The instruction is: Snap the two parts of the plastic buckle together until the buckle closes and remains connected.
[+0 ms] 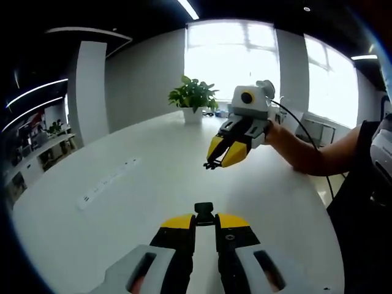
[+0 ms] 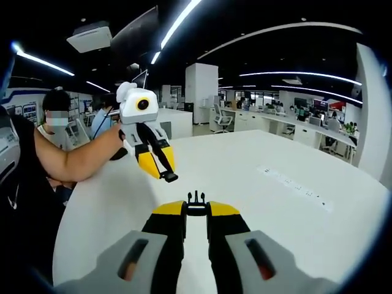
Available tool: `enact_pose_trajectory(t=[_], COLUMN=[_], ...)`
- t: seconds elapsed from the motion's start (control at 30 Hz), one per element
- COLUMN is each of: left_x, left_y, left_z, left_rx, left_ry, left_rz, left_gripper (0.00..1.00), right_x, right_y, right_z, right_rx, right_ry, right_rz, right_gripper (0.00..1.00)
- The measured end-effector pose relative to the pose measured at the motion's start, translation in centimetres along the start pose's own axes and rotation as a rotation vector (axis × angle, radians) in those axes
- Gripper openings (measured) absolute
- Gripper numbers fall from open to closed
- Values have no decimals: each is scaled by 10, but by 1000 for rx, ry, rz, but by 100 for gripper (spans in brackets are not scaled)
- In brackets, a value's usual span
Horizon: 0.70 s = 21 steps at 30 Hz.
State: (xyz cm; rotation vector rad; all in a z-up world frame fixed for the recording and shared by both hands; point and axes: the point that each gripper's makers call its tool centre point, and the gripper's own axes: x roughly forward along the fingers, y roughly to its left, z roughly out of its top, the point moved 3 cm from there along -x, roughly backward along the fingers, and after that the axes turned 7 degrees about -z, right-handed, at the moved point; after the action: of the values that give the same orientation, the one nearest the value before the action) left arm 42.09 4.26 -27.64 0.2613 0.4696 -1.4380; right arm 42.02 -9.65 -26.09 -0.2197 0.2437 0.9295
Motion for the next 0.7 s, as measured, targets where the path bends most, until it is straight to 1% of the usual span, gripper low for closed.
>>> enact_pose_trajectory(t=[0.1, 0.27, 0.37, 0.5, 0.63, 0.7], left_x=[0, -1, -2, -3, -2, -1], left_y=[-1, -4, -5, -6, -6, -6], left_z=[-1, -4, -6, -4, -5, -6], left_rx=[-2, 0, 0, 0, 5, 5], left_ry=[0, -1, 6, 0, 5, 9], left_rz=[0, 1, 1, -2, -6, -5], left_gripper=[11, 11, 11, 11, 11, 11], right_x=[-1, -2, 0, 0, -1, -1], right_y=[1, 5, 6, 8, 11, 10], right_z=[-5, -1, -2, -2, -5, -5], right_rx=[-3, -5, -11, -12, 3, 3], right_ry=[16, 2, 9, 9, 8, 10], right_rz=[-3, 1, 4, 9, 27, 23], right_gripper=[12, 12, 12, 12, 12, 12])
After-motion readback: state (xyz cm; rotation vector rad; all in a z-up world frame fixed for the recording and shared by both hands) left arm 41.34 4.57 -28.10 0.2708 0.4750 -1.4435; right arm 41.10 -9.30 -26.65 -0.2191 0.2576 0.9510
